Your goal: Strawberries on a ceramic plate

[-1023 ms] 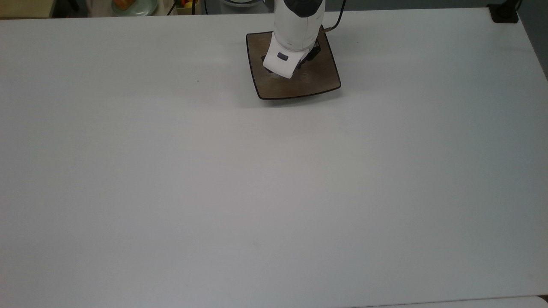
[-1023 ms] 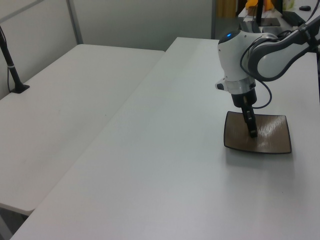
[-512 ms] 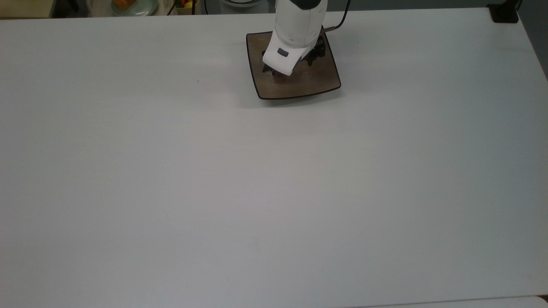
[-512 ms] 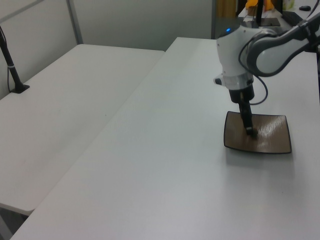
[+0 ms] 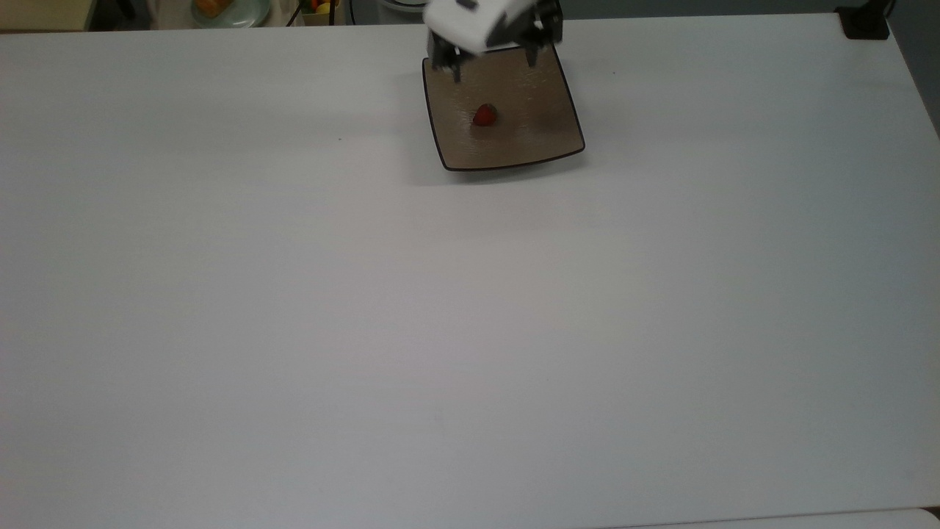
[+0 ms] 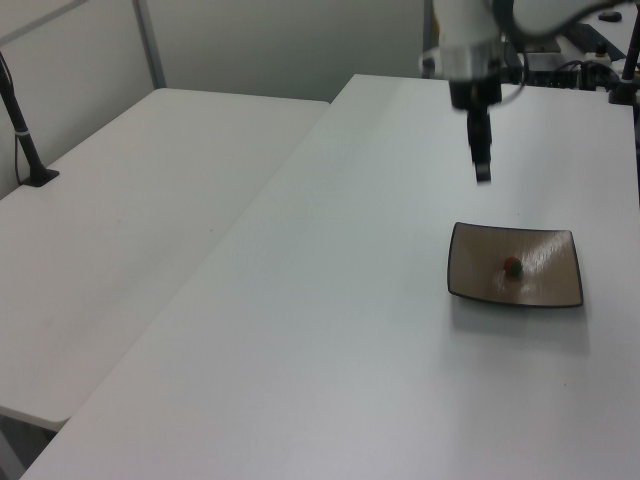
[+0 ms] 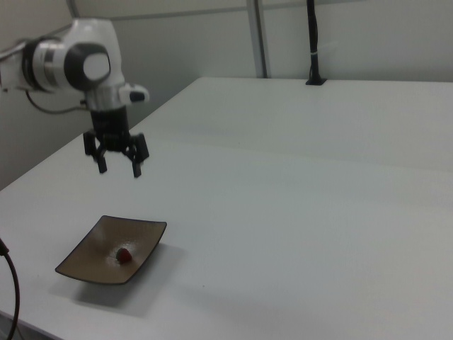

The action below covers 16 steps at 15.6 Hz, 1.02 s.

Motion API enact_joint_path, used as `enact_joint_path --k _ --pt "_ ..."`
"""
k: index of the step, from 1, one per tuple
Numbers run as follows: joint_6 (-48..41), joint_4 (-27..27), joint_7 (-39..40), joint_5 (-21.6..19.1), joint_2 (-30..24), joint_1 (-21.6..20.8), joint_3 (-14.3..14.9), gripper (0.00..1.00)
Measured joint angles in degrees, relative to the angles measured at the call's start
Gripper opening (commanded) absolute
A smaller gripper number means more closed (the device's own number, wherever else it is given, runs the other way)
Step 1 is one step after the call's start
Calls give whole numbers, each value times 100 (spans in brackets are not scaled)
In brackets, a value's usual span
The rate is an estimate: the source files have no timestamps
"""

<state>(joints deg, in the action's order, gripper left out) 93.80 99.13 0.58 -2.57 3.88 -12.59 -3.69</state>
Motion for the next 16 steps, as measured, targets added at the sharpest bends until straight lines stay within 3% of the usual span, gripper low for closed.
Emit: enact_joint_path --k 6,10,16 --pt "-431 -676 1 0 -432 52 425 100" --pt "-257 -683 1 -27 -597 28 577 100" --pt "809 -428 1 -104 -421 -188 627 100"
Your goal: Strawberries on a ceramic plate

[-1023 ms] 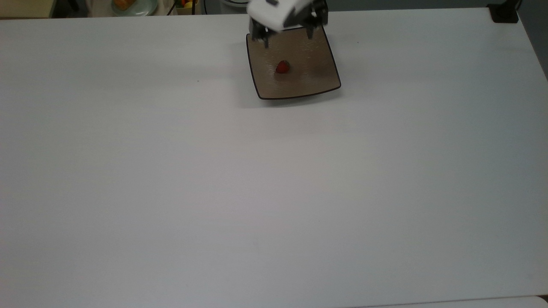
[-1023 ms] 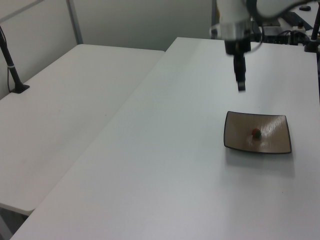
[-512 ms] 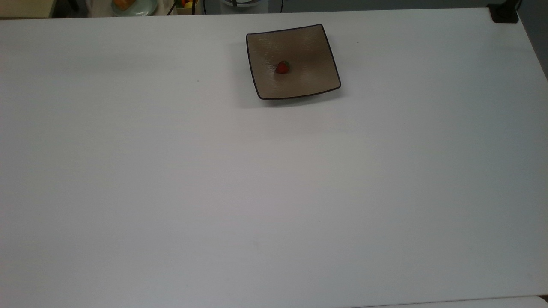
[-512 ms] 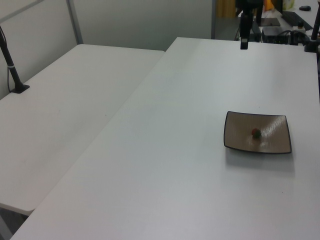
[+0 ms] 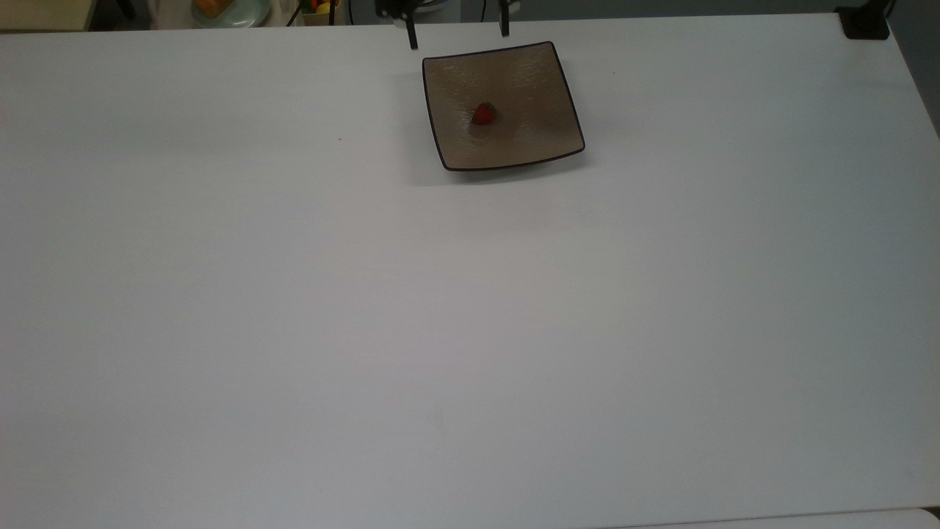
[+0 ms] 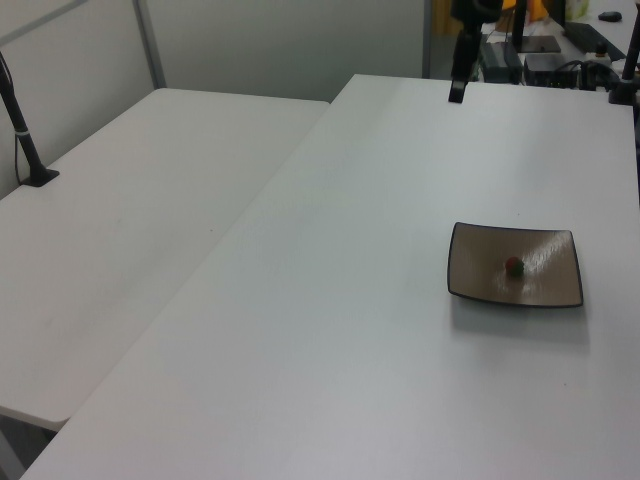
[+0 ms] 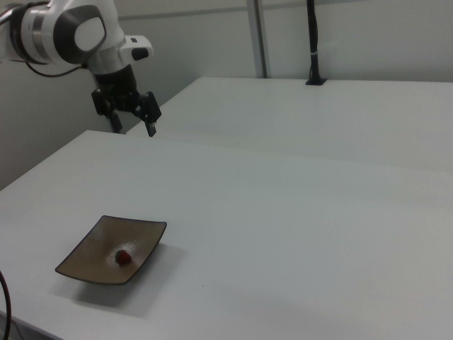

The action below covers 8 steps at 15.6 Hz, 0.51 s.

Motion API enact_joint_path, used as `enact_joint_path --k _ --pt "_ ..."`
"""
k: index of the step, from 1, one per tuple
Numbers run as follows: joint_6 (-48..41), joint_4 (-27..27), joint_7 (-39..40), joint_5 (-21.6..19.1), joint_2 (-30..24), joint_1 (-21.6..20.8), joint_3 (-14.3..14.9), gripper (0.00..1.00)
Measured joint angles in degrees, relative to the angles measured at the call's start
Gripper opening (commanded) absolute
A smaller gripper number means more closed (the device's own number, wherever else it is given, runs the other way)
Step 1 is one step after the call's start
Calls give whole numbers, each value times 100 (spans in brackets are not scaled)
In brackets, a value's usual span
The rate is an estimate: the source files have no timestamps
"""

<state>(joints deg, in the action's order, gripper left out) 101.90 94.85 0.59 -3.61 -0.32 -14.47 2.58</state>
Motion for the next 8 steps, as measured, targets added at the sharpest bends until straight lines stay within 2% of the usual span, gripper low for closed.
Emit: enact_joint_path --k 8 --pt "-254 -18 -1 0 40 -12 33 100"
